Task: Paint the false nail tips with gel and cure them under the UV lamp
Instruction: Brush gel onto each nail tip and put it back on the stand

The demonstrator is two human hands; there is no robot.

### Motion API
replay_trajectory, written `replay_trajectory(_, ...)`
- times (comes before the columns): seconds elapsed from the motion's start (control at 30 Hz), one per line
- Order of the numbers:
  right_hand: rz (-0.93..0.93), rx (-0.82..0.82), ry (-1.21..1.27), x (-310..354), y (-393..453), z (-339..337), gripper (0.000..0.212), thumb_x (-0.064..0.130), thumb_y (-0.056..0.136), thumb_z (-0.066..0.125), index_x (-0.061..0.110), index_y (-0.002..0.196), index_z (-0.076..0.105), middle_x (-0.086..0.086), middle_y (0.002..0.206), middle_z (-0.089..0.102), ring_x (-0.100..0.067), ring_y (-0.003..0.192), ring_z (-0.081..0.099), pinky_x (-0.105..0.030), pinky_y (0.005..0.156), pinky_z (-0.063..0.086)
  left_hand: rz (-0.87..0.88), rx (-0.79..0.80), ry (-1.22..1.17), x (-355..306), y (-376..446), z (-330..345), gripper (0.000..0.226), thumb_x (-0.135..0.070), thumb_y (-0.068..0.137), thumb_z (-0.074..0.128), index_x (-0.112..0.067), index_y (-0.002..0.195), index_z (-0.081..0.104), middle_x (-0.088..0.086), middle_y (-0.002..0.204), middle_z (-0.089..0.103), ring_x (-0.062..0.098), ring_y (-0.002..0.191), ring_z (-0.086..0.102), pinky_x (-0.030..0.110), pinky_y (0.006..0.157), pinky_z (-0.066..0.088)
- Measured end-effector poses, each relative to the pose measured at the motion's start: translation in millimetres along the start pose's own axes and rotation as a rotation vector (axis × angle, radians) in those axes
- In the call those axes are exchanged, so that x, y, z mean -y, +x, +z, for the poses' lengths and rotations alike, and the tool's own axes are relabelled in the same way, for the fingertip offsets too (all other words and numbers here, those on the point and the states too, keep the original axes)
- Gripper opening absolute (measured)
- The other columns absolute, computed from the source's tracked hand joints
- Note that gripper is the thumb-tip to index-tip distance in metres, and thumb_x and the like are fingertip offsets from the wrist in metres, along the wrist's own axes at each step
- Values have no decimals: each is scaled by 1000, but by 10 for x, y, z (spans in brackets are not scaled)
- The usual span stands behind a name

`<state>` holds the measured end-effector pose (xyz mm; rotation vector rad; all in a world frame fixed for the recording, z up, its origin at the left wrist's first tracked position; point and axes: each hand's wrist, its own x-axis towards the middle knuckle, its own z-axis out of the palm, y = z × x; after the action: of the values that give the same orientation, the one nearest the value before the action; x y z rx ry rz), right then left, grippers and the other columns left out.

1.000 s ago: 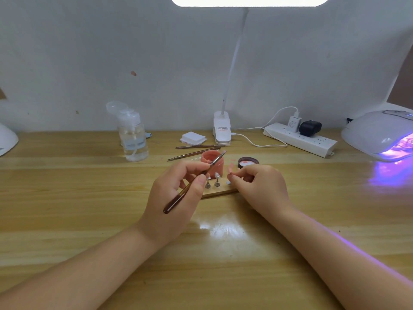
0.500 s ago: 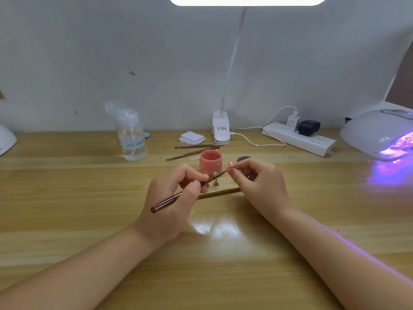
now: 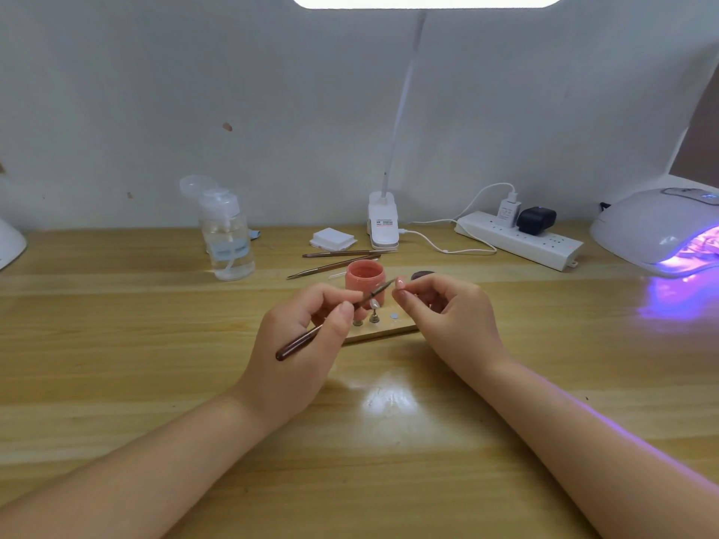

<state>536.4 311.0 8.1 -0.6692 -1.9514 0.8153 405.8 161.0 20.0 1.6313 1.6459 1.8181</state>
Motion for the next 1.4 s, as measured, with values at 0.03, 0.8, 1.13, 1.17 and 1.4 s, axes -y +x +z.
replay_trajectory(0.03,1,0,6,0,-2,-1,3,23,84,74,20,82,75,2,62,62,-11,56,48,-30,58,41,-8,9,-5,1,-2,-4,17,-28,88,55,-19,94,68,-3,87,74,11,85,69,20,75,51)
replay_trajectory(0.8,109,95,-439,26,25,48,16,38,88,66,28,90,77,9,68,61,-14,74,56,-28,61,34,5,-82,-5,-13,12,-19,22,-37,84,49,-24,92,65,-6,85,72,10,84,68,20,76,52)
replay_trajectory(1.13,17,-22,-534,392,266,-306,19,32,79,56,22,73,72,10,60,60,-16,64,58,-28,54,45,-6,-145,-24,39,36,-43,19,-32,86,50,-24,93,66,-8,85,72,10,83,67,18,73,51)
replay_trajectory(1.17,12,-52,-496,377,397,-367,18,29,80,55,22,80,72,9,61,60,-14,63,57,-28,55,45,-19,-174,-33,59,50,-43,17,-29,87,52,-24,93,66,-7,84,72,11,83,67,20,74,51)
replay_trajectory(1.4,73,419,-894,-109,1191,-191,66,11,96,38,51,146,19,-10,121,49,-25,92,51,-37,75,48,-170,-357,-135,159,137,-70,20,-26,86,50,-19,91,67,-1,80,73,6,77,66,14,71,49)
